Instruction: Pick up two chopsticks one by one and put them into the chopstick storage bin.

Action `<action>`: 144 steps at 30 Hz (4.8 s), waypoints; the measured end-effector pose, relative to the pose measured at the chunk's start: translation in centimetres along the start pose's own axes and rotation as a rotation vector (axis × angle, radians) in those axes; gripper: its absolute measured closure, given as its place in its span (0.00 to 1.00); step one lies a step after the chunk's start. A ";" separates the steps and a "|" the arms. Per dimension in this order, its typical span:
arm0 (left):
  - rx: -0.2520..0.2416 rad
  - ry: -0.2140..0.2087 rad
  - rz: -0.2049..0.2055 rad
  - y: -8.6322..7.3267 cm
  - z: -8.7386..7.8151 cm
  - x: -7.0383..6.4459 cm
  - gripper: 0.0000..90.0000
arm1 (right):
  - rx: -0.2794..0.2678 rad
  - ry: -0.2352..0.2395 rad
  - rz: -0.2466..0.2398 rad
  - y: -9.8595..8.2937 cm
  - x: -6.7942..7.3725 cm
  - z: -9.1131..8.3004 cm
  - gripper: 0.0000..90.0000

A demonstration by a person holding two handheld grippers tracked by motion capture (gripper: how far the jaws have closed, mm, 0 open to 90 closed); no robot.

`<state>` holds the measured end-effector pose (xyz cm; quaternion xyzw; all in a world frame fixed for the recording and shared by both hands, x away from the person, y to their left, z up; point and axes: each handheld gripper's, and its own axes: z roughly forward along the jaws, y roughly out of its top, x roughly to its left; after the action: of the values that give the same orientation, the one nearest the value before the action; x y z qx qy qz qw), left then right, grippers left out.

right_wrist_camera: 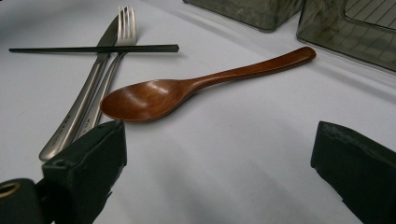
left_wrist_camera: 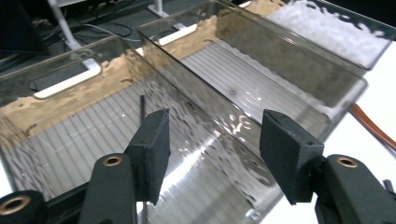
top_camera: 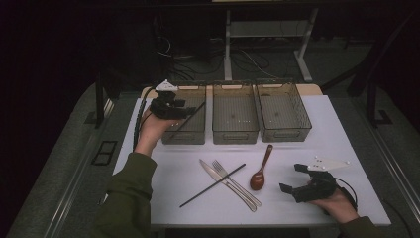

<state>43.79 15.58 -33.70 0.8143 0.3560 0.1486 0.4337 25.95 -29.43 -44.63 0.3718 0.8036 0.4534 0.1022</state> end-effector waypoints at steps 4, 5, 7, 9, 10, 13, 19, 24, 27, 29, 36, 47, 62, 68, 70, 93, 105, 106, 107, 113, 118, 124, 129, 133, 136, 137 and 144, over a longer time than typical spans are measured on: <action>-0.007 -0.023 0.010 -0.6 -0.4 -0.9 0.42 | 0.002 -0.001 0.001 0.0 0.0 0.0 0.03; -0.004 -0.025 0.016 -0.7 -0.5 -1.2 0.42 | 0.002 -0.001 0.002 0.0 0.0 0.0 0.03; -0.012 -0.040 0.016 -1.0 -0.7 -1.6 0.40 | 0.003 -0.002 0.001 0.0 0.0 0.0 0.03; -0.019 -0.047 0.027 -1.3 -1.0 -2.1 0.40 | 0.004 -0.004 0.002 0.0 0.0 0.0 0.03; -0.025 -0.050 0.025 -1.4 -1.1 -2.4 0.40 | 0.004 -0.005 0.002 0.0 0.0 0.0 0.03; -0.034 -0.062 0.040 -1.7 -1.3 -3.2 0.39 | 0.004 -0.006 0.002 0.0 0.0 0.0 0.03; -0.039 -0.079 0.067 -2.5 -1.7 -4.6 0.38 | 0.001 -0.009 0.008 0.0 0.0 0.0 0.03; -0.044 -0.092 0.078 -3.3 -2.0 -5.5 0.36 | -0.001 -0.008 0.004 0.0 0.1 0.0 0.03; -0.047 -0.104 0.078 -3.8 -2.0 -6.0 0.33 | -0.002 -0.008 0.006 0.0 0.0 0.0 0.03; -0.049 -0.108 0.079 -4.2 -2.1 -6.5 0.31 | 0.005 -0.003 0.019 0.0 0.1 0.0 0.03; -0.066 -0.124 0.079 -5.6 -2.4 -8.0 0.24 | -0.004 -0.010 0.008 0.0 0.1 0.0 0.03; -0.064 -0.143 0.099 -8.2 -1.9 -10.2 0.24 | -0.005 -0.012 0.004 0.0 0.1 -0.1 0.03; -0.064 -0.200 0.097 -11.5 -1.4 -12.9 0.36 | -0.003 -0.013 -0.001 0.0 0.2 -0.1 0.03; -0.019 -0.229 0.103 -13.0 -1.0 -13.7 0.45 | -0.001 -0.012 0.000 0.0 0.2 -0.1 0.03; -0.004 -0.232 0.104 -13.3 -0.7 -13.9 0.48 | 0.000 -0.012 0.001 0.0 0.2 0.0 0.03; 0.107 -0.255 0.104 -14.3 1.4 -14.7 0.83 | 0.003 -0.014 0.001 0.0 0.2 0.0 0.03; 0.135 -0.233 0.132 -14.4 1.7 -14.9 0.87 | 0.001 -0.016 0.002 0.0 0.2 -0.1 0.03; 0.131 -0.229 0.125 -14.4 1.7 -15.0 0.89 | 0.002 -0.016 0.001 0.0 0.2 -0.1 0.03; 0.138 -0.226 0.136 -14.4 1.7 -14.9 0.91 | 0.001 -0.016 0.001 0.0 0.3 -0.1 0.03; 0.127 -0.220 0.122 -14.3 1.6 -14.9 0.94 | 0.000 -0.016 -0.002 0.0 0.2 -0.1 0.03; 0.126 -0.216 0.132 -14.1 1.4 -14.8 0.94 | -0.001 -0.016 -0.002 0.0 0.2 -0.1 0.03; 0.115 -0.226 0.112 -13.9 1.3 -14.8 0.94 | 0.000 -0.016 -0.003 0.0 0.2 -0.1 0.03; 0.114 -0.244 0.115 -13.6 1.0 -14.8 0.95 | -0.003 -0.015 -0.006 0.0 0.2 -0.1 0.03; 0.103 -0.259 0.120 -13.3 0.6 -14.7 0.95 | -0.003 -0.015 -0.006 0.0 0.2 -0.1 0.03; 0.092 -0.268 0.122 -13.0 0.2 -14.4 0.95 | -0.002 -0.011 -0.010 0.0 0.3 -0.1 0.03; 0.090 -0.272 0.121 -12.9 0.1 -14.3 0.95 | -0.003 -0.010 -0.011 0.0 0.3 -0.1 0.03; 0.082 -0.281 0.122 -12.3 -0.6 -13.6 0.95 | -0.013 -0.001 -0.009 0.1 0.4 0.1 0.03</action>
<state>28.38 10.89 -42.47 0.8642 0.2477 0.0445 0.4356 25.75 -29.09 -44.54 0.3676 0.8023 0.4579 0.1072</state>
